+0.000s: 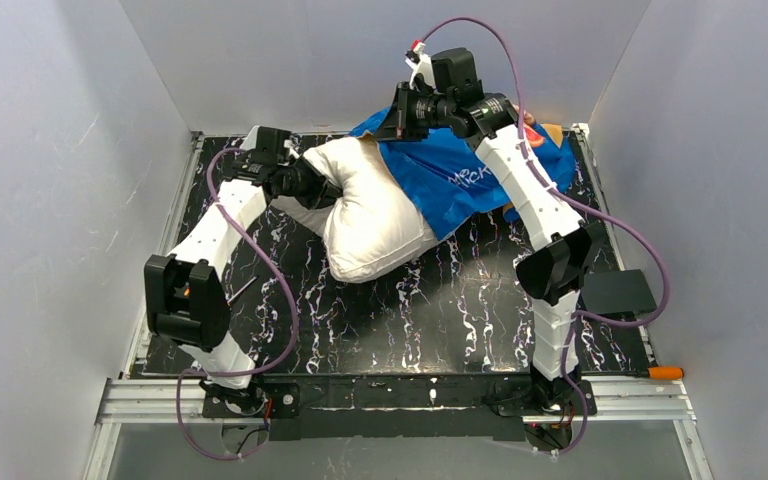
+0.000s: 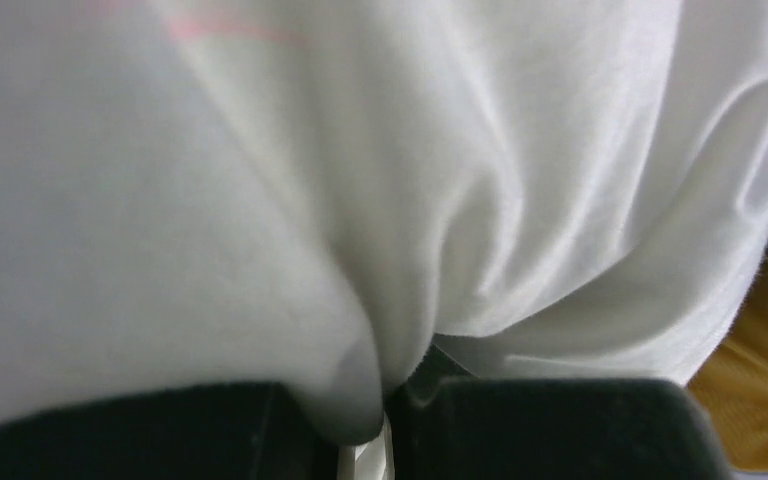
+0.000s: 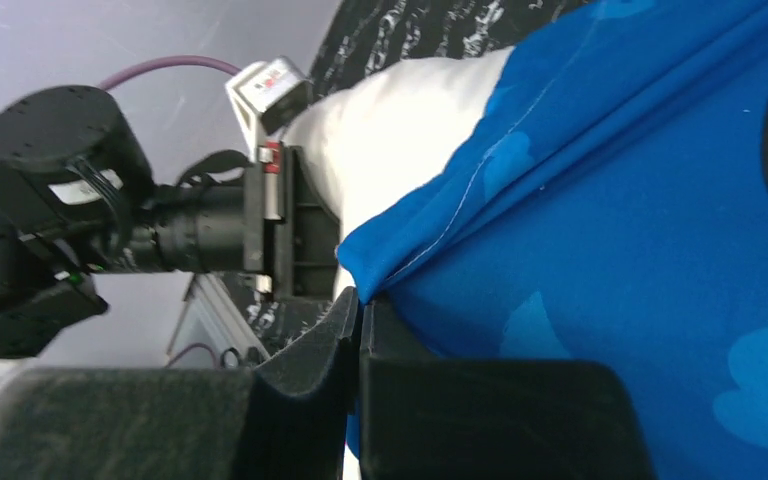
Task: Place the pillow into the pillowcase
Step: Stuff the pillow into the pillowcase.
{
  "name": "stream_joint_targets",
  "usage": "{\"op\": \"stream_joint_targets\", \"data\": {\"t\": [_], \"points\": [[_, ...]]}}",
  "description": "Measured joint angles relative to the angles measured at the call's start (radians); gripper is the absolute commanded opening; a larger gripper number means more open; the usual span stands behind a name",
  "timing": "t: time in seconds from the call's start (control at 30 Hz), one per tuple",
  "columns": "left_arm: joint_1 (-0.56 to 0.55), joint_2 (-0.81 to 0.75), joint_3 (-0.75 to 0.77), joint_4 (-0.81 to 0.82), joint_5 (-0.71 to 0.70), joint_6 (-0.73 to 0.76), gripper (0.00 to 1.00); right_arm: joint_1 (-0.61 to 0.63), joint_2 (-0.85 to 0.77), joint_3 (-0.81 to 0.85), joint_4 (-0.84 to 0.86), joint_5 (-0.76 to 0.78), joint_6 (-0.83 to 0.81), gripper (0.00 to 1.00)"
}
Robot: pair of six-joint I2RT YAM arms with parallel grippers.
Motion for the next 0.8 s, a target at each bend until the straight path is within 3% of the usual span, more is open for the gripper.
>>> {"op": "stream_joint_targets", "data": {"t": [0.23,0.43,0.63,0.8], "points": [[-0.060,0.098,0.117,-0.011,-0.039,-0.041,0.00,0.004,0.053,-0.016,0.095,-0.049,0.124,0.01],[-0.075,0.148,0.194,-0.042,-0.041,-0.051,0.00,0.031,0.063,-0.014,0.009,0.021,0.050,0.01],[-0.088,0.155,0.207,-0.048,-0.035,-0.051,0.00,0.056,0.064,-0.011,-0.125,0.117,-0.133,0.21],[-0.095,0.157,0.207,-0.035,-0.026,-0.052,0.00,0.079,0.064,-0.013,-0.163,0.117,-0.221,0.50]]}}
